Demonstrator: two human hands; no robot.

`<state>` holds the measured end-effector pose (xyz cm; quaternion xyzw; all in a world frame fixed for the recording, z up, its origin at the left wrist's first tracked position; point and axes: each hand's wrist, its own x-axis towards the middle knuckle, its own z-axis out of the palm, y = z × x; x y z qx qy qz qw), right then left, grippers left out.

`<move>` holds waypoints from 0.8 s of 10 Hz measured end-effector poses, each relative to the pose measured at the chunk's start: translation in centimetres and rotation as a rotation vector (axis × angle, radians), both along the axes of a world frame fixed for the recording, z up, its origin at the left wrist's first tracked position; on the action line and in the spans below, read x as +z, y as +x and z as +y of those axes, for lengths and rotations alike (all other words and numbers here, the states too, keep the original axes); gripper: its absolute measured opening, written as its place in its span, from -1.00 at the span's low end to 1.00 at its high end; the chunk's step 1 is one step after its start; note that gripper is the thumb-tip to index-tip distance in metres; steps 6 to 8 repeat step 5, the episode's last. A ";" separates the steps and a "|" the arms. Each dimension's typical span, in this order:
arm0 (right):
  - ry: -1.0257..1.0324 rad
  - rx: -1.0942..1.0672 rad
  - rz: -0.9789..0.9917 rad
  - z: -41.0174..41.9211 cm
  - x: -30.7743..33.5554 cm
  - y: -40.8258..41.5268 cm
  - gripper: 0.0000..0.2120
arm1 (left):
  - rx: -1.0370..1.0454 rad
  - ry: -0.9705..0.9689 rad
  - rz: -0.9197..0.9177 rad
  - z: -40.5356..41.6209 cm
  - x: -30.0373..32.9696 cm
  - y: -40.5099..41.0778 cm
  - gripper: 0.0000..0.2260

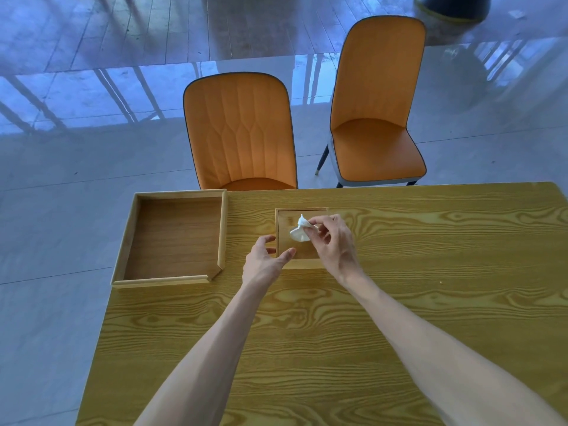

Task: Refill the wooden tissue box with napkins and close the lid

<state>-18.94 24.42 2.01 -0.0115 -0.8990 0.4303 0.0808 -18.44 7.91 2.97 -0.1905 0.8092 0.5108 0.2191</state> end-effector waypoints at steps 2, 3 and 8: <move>-0.073 0.037 0.001 0.1 0.2 0.5 -0.89 | -0.013 -0.003 -0.030 -0.2 0.0 0.0 -0.38; -0.072 0.006 -0.032 0.2 0.8 0.7 -0.84 | -0.073 -0.033 -0.070 -0.5 0.4 0.0 -0.36; 0.141 -0.027 -0.119 1.8 3.4 1.1 -0.71 | -0.323 -0.196 -0.083 -1.8 3.1 -0.3 -0.45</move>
